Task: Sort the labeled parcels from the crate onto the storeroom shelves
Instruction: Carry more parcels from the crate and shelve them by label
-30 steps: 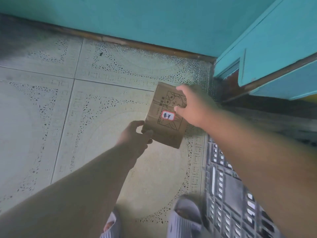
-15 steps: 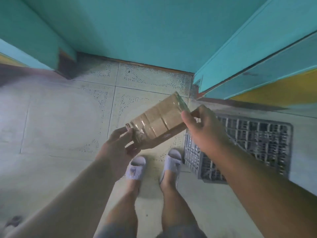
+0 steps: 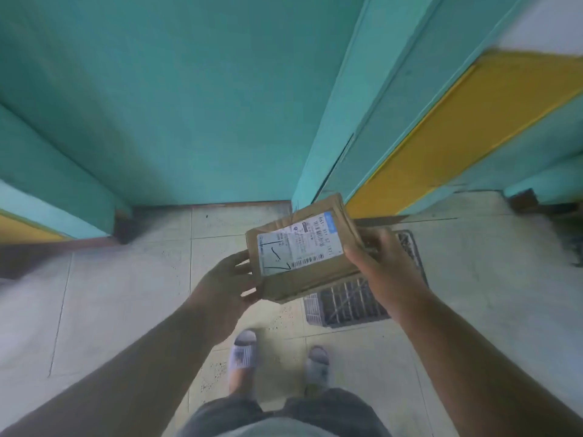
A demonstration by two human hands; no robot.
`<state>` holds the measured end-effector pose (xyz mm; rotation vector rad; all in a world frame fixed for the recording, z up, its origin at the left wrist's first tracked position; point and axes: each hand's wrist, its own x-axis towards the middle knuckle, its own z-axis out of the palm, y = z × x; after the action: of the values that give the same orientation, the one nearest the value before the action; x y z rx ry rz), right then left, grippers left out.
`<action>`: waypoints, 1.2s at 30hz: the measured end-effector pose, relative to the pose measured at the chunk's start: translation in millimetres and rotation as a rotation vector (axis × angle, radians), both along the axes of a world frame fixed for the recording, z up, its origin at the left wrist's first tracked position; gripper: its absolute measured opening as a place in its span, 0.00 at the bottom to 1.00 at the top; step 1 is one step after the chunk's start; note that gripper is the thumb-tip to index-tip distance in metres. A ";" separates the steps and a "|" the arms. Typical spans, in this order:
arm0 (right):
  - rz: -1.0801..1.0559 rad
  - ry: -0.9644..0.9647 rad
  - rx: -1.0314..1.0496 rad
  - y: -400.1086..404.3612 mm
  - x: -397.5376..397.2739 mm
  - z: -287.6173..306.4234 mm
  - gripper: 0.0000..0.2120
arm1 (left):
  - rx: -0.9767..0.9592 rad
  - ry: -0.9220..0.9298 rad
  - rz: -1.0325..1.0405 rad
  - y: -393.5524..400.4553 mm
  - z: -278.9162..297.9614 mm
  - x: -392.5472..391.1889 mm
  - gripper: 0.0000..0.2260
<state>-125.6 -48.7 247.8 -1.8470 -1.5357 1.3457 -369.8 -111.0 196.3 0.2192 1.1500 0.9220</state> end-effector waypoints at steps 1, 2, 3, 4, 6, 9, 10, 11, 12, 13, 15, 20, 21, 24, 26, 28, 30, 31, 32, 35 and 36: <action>-0.052 0.037 0.008 -1.8 10.0 6.7 0.17 | 0.028 0.009 -0.026 1.8 7.6 8.6 0.28; -0.111 0.071 0.016 -3.8 21.2 13.6 0.16 | 0.053 0.024 -0.047 3.9 14.2 18.1 0.29; -0.159 0.104 0.021 -6.0 34.2 21.5 0.15 | 0.081 0.059 -0.073 6.6 20.2 29.4 0.30; -0.194 0.149 0.036 -8.3 49.1 28.8 0.14 | 0.113 0.119 -0.106 9.6 26.3 42.2 0.30; -0.253 0.192 0.063 -13.7 86.4 47.5 0.15 | 0.179 0.194 -0.173 18.4 40.1 74.0 0.26; -0.367 0.202 0.110 -25.8 163.7 74.3 0.14 | 0.236 0.063 -0.303 35.0 66.3 146.8 0.27; -0.410 0.196 0.123 -31.6 192.6 82.2 0.12 | 0.250 -0.004 -0.338 39.3 76.1 176.4 0.26; -0.447 0.175 0.138 -37.7 223.0 89.0 0.09 | 0.267 -0.045 -0.373 42.7 84.8 209.4 0.25; -0.474 0.144 0.154 -44.9 253.7 95.4 0.08 | 0.289 -0.056 -0.406 44.6 90.8 242.4 0.26; -0.499 0.114 0.174 -52.8 285.7 102.1 0.07 | 0.314 -0.067 -0.438 45.0 95.3 275.7 0.30; -0.545 0.090 0.229 -69.5 348.0 120.2 0.07 | 0.337 -0.076 -0.480 42.5 105.9 341.1 0.34; -0.577 0.084 0.318 -93.6 488.6 168.3 0.08 | 0.374 -0.113 -0.574 46.3 133.4 485.2 0.27; -0.577 0.084 0.328 -96.1 512.1 174.8 0.08 | 0.396 -0.102 -0.622 46.6 138.4 511.5 0.23; -0.665 0.085 0.385 -100.2 573.1 180.7 0.08 | 0.424 -0.098 -0.667 42.5 151.0 582.6 0.14; -0.749 0.067 0.431 -98.5 605.9 172.4 0.08 | 0.419 -0.107 -0.623 43.9 153.4 625.7 0.17; -0.877 0.022 0.460 -93.3 634.2 158.2 0.13 | 0.406 -0.117 -0.577 50.8 151.2 666.5 0.21; -0.965 0.045 0.427 -84.7 660.3 144.6 0.26 | 0.414 -0.116 -0.605 61.9 146.0 709.8 0.23; -0.964 0.133 0.414 -80.1 671.9 141.2 0.33 | 0.414 -0.122 -0.631 68.0 144.0 733.0 0.24; -0.949 0.247 0.411 -75.9 686.0 138.2 0.39 | 0.410 -0.126 -0.662 75.0 142.4 758.2 0.25; -1.005 0.366 0.430 -71.8 739.8 139.6 0.44 | 0.427 -0.036 -0.794 98.3 140.1 837.5 0.25; -1.037 0.358 0.430 -75.3 760.8 142.8 0.43 | 0.453 0.030 -0.868 105.8 140.2 863.4 0.23</action>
<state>635.2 -124.0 390.6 -1.5973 -0.4548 0.7001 493.6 -5.3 336.5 1.0150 0.7300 0.3783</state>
